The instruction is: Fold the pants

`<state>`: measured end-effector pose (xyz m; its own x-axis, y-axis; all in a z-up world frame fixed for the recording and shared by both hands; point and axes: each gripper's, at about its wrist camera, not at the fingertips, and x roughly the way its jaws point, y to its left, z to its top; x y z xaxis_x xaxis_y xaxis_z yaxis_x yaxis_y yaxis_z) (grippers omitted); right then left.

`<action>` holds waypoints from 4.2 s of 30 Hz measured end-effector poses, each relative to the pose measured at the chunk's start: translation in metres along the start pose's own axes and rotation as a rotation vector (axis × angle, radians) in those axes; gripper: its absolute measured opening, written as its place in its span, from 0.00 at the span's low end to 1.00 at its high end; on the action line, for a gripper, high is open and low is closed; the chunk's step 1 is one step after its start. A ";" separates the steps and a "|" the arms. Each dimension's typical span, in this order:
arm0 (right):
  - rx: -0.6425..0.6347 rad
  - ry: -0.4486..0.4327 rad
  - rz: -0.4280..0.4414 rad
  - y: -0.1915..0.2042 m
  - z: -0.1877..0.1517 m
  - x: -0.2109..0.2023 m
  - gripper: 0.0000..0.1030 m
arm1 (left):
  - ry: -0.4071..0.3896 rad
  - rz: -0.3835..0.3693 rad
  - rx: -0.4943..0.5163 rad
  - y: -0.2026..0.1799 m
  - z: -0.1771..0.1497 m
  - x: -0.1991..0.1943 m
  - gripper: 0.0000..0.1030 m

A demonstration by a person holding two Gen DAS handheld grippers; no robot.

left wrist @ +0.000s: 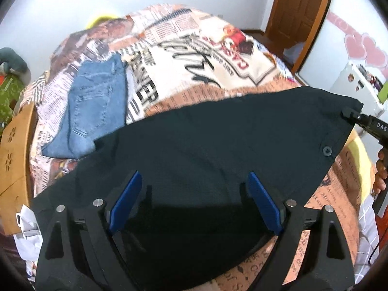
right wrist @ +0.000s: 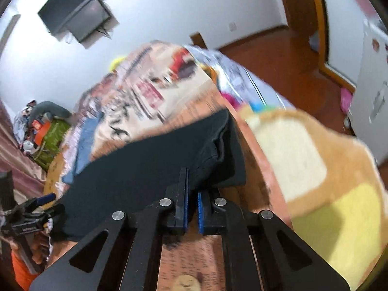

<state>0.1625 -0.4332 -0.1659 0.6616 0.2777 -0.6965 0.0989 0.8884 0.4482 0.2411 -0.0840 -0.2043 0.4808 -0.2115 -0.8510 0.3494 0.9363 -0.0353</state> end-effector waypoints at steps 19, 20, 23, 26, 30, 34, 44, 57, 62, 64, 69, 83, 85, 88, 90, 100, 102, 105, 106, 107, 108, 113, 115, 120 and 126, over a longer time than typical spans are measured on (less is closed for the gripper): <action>-0.345 -0.061 0.263 0.186 0.044 -0.008 0.05 | -0.249 0.094 -0.095 0.057 -0.018 -0.099 0.87; -0.358 -0.052 0.277 0.195 0.043 -0.005 0.05 | -0.254 0.097 -0.106 0.062 -0.020 -0.102 0.87; -0.419 0.005 0.328 0.235 0.037 0.012 0.05 | -0.261 0.102 -0.139 0.074 -0.026 -0.106 0.88; -0.477 0.089 0.346 0.267 0.022 0.033 0.05 | -0.262 0.117 -0.182 0.090 -0.036 -0.107 0.88; -0.595 0.244 0.355 0.305 -0.021 0.072 0.05 | -0.245 0.131 -0.246 0.113 -0.053 -0.107 0.88; -0.696 0.386 0.336 0.321 -0.072 0.106 0.05 | -0.215 0.148 -0.299 0.135 -0.070 -0.103 0.88; -0.787 0.546 0.310 0.309 -0.115 0.117 0.35 | -0.159 0.124 -0.366 0.149 -0.080 -0.086 0.88; -0.766 0.310 0.259 0.276 -0.045 0.073 0.54 | -0.129 0.089 -0.277 0.115 -0.037 -0.065 0.88; -0.745 0.283 0.193 0.258 -0.023 0.087 0.54 | -0.116 0.081 -0.227 0.097 -0.012 -0.047 0.88; -0.726 0.303 0.180 0.251 -0.020 0.099 0.54 | -0.096 0.076 -0.210 0.091 -0.004 -0.035 0.88; -0.708 0.372 0.151 0.231 -0.023 0.130 0.54 | -0.020 0.070 -0.175 0.079 0.006 0.000 0.88; -0.678 0.408 0.156 0.189 -0.043 0.126 0.70 | 0.094 0.090 -0.104 0.064 -0.017 0.042 0.96; -0.658 0.403 0.148 0.185 -0.043 0.123 0.71 | 0.091 0.098 -0.100 0.064 -0.022 0.035 0.96; -0.643 0.399 0.129 0.179 -0.044 0.118 0.77 | 0.086 0.114 -0.093 0.061 -0.029 0.027 0.96; -0.622 0.409 0.119 0.174 -0.044 0.114 0.78 | 0.080 0.122 -0.089 0.060 -0.033 0.022 0.96; -0.570 0.373 0.065 0.163 -0.035 0.092 0.78 | 0.051 0.136 -0.097 0.056 -0.048 -0.003 0.96; -0.571 0.346 0.064 0.166 -0.031 0.083 0.78 | 0.036 0.146 -0.100 0.057 -0.048 -0.010 0.96; -0.583 0.299 0.072 0.172 -0.026 0.069 0.78 | -0.015 0.180 -0.119 0.063 -0.050 -0.030 0.96; -0.590 0.284 0.073 0.175 -0.025 0.065 0.78 | -0.036 0.190 -0.132 0.067 -0.051 -0.038 0.96; -0.599 0.267 0.075 0.178 -0.025 0.061 0.78 | -0.053 0.197 -0.148 0.072 -0.051 -0.045 0.96; -0.610 0.248 0.076 0.182 -0.024 0.056 0.78 | -0.075 0.205 -0.171 0.079 -0.053 -0.055 0.96; -0.658 0.168 0.086 0.204 -0.027 0.042 0.80 | -0.140 0.238 -0.269 0.114 -0.069 -0.087 0.96; -0.673 0.150 0.094 0.213 -0.031 0.040 0.80 | -0.150 0.255 -0.295 0.126 -0.077 -0.094 0.97; -0.711 0.151 0.110 0.232 -0.043 0.047 0.80 | -0.131 0.302 -0.370 0.157 -0.108 -0.099 0.97; -0.747 0.211 0.106 0.249 -0.062 0.072 0.80 | -0.035 0.241 -0.551 0.199 -0.156 -0.087 0.97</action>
<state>0.1886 -0.1690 -0.1393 0.4769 0.3718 -0.7964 -0.5326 0.8430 0.0746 0.1439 0.1648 -0.2187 0.5237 0.0243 -0.8515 -0.2361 0.9646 -0.1177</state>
